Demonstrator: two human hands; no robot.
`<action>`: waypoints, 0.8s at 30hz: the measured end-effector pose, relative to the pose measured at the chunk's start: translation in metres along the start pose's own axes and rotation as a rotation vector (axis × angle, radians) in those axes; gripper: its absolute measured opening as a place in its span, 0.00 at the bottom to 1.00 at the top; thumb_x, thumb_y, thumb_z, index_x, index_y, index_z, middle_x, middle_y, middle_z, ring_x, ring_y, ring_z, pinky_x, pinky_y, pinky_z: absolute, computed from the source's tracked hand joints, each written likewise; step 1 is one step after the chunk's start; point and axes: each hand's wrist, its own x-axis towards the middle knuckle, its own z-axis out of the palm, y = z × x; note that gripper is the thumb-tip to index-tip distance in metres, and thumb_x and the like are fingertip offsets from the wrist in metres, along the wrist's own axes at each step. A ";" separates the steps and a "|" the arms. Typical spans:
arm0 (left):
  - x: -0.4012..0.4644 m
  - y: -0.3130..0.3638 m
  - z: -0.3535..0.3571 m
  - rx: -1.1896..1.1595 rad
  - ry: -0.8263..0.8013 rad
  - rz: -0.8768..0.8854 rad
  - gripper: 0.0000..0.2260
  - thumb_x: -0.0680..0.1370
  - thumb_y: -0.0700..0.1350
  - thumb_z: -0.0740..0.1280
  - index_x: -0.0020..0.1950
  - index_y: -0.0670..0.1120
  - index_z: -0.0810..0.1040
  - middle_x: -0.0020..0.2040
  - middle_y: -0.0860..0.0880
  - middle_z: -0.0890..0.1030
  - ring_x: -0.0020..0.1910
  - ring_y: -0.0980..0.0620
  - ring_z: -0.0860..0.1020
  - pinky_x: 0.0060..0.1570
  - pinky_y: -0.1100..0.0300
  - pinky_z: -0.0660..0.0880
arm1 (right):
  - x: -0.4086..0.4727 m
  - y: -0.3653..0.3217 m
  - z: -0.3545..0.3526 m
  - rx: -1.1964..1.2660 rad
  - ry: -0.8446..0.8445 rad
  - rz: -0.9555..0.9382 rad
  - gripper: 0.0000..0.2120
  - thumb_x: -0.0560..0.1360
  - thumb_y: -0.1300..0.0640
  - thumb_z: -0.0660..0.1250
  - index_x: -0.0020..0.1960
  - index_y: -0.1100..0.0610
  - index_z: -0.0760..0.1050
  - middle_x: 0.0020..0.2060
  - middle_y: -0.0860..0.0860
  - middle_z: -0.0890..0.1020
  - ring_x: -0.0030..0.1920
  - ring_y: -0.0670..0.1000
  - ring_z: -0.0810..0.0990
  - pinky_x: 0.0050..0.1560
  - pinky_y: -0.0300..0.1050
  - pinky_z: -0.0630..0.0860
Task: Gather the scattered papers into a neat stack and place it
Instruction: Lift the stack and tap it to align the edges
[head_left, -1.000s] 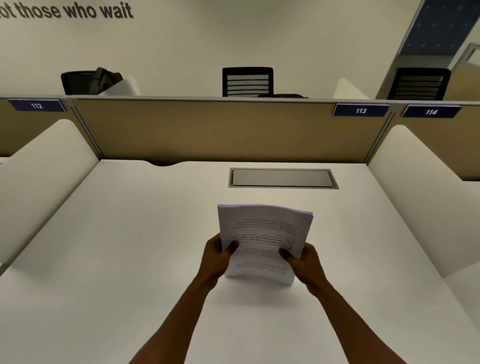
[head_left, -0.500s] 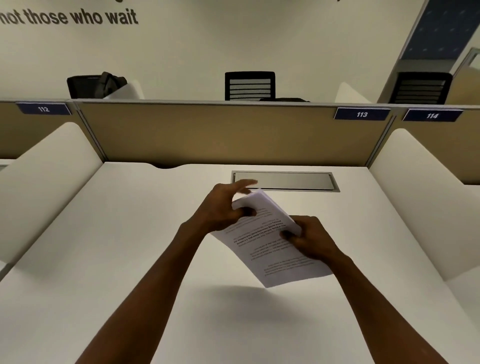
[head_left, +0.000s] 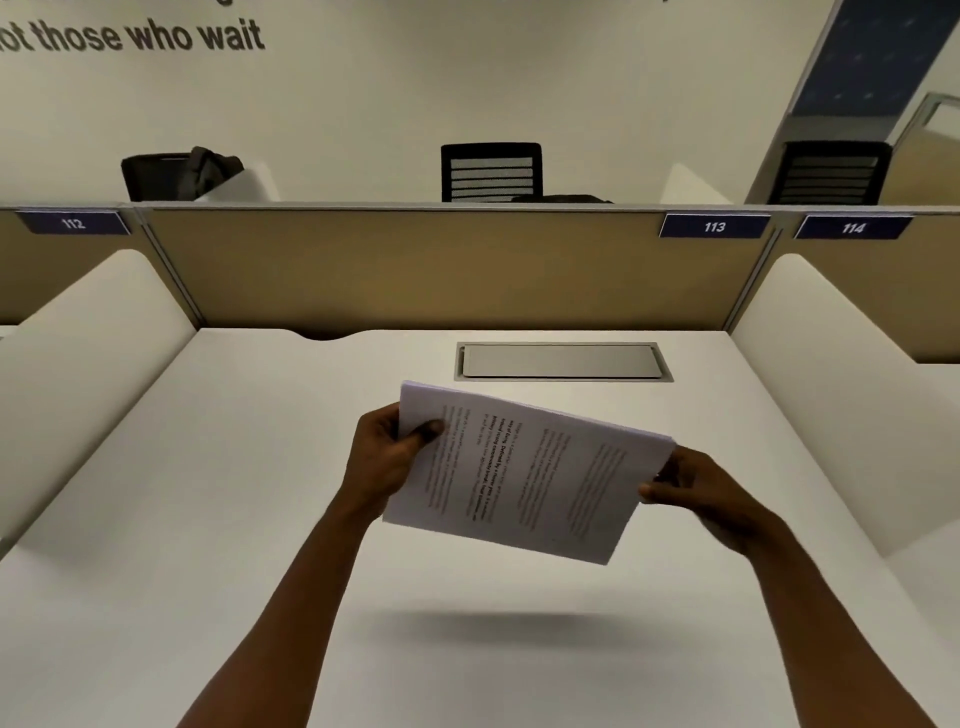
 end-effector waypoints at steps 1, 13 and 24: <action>-0.003 -0.006 0.001 -0.033 0.012 -0.036 0.02 0.76 0.45 0.73 0.46 0.52 0.84 0.42 0.51 0.87 0.38 0.50 0.85 0.34 0.63 0.79 | 0.000 0.005 0.007 0.042 0.006 0.003 0.22 0.69 0.62 0.76 0.63 0.57 0.78 0.56 0.56 0.84 0.57 0.55 0.83 0.50 0.44 0.81; -0.023 -0.064 0.004 -0.126 0.063 -0.191 0.05 0.76 0.41 0.72 0.47 0.51 0.86 0.46 0.47 0.87 0.43 0.49 0.85 0.40 0.58 0.81 | 0.023 0.056 0.057 -0.088 0.389 0.057 0.06 0.73 0.58 0.74 0.47 0.48 0.81 0.45 0.47 0.87 0.46 0.50 0.85 0.43 0.44 0.81; -0.039 -0.100 0.010 -0.059 0.070 -0.265 0.08 0.77 0.41 0.71 0.50 0.55 0.83 0.47 0.52 0.87 0.46 0.52 0.85 0.39 0.63 0.81 | 0.020 0.099 0.076 -0.101 0.452 0.165 0.10 0.74 0.58 0.73 0.54 0.55 0.79 0.48 0.53 0.85 0.49 0.54 0.84 0.49 0.50 0.82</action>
